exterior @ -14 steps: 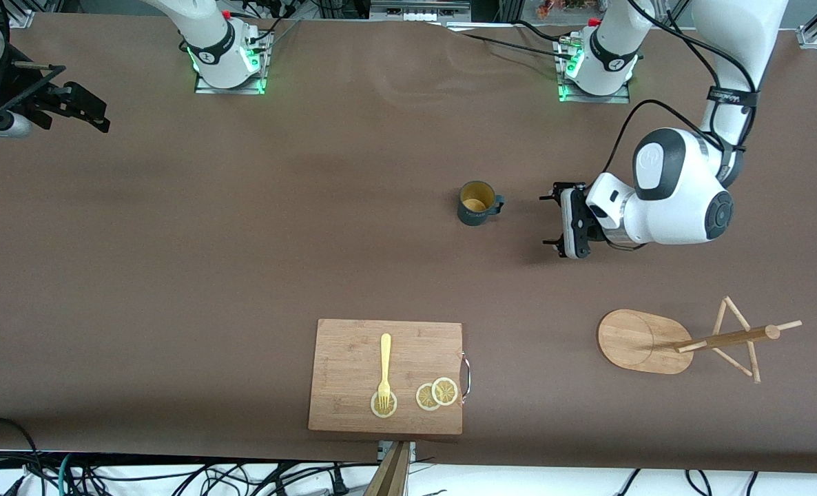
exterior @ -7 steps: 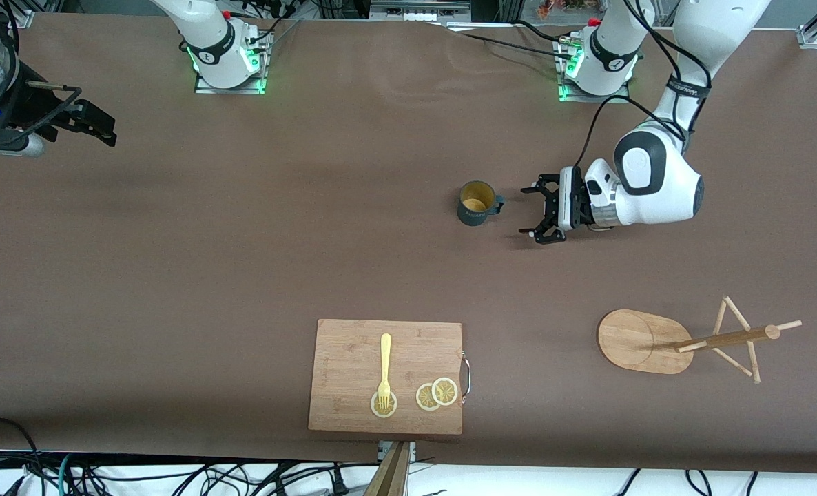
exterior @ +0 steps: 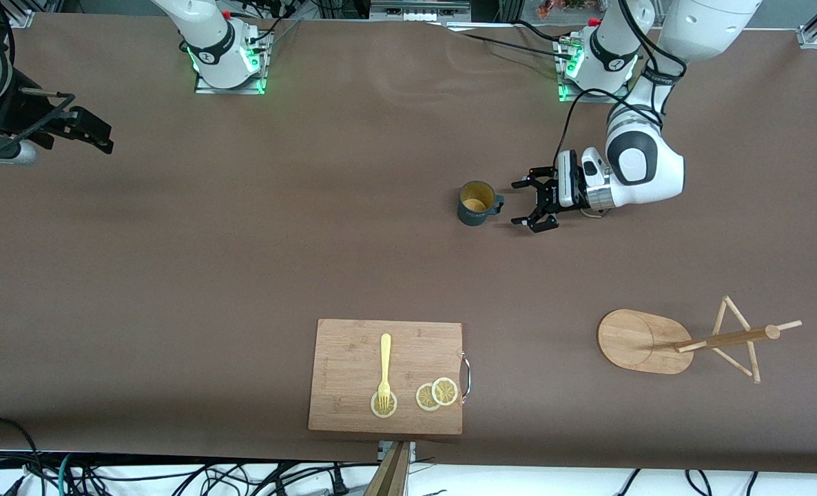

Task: Pass cup and hang on rack
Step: 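Lower the left gripper beside the mug and align with its handle, then close the left gripper on the teal mug handle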

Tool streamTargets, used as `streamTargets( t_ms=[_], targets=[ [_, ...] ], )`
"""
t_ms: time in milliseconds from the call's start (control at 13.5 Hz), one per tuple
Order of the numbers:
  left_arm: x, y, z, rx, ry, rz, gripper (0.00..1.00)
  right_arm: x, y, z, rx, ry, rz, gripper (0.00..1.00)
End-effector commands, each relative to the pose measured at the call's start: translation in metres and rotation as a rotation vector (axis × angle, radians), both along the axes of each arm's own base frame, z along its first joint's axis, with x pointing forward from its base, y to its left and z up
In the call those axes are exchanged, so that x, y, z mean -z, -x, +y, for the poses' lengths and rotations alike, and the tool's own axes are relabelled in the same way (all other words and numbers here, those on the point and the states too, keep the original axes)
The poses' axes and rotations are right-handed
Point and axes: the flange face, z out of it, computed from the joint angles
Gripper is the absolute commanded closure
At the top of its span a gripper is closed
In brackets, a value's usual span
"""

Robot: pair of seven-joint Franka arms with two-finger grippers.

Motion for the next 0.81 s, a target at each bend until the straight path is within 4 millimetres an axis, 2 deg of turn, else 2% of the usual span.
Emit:
streamTargets(
  t_ms=[0, 74, 222, 296, 444, 518, 591, 665, 739],
  targets=[
    [0.034, 0.012, -0.002, -0.031, 0.031, -0.05, 0.0, -0.011, -0.013, -0.001, -0.014, -0.017, 0.003, 0.0],
    [0.037, 0.014, -0.004, -0.036, 0.037, -0.054, 0.02, -0.012, -0.014, -0.001, -0.014, -0.019, -0.003, 0.0],
    [0.038, 0.015, -0.009, -0.044, 0.051, -0.049, 0.28, -0.009, -0.015, 0.005, -0.011, -0.015, 0.001, 0.0],
    [0.045, 0.018, -0.012, -0.064, 0.074, -0.026, 0.37, -0.008, -0.015, 0.003, -0.015, -0.02, 0.009, 0.0],
    [0.055, 0.021, -0.016, -0.076, 0.111, 0.001, 0.37, -0.007, -0.014, 0.002, -0.012, -0.017, 0.022, 0.0],
    [0.056, 0.022, -0.017, -0.074, 0.114, 0.003, 0.42, -0.007, -0.014, 0.002, -0.013, -0.018, 0.021, 0.0],
    [0.056, 0.021, -0.017, -0.076, 0.119, 0.004, 0.53, -0.007, -0.014, 0.002, -0.015, -0.018, 0.015, 0.0],
    [0.057, 0.022, -0.018, -0.075, 0.131, 0.008, 0.71, -0.007, -0.014, 0.002, -0.013, -0.018, 0.016, 0.0],
    [0.057, 0.022, -0.016, -0.081, 0.139, 0.011, 0.84, -0.007, -0.015, 0.002, -0.013, -0.019, 0.013, 0.0]
  ],
)
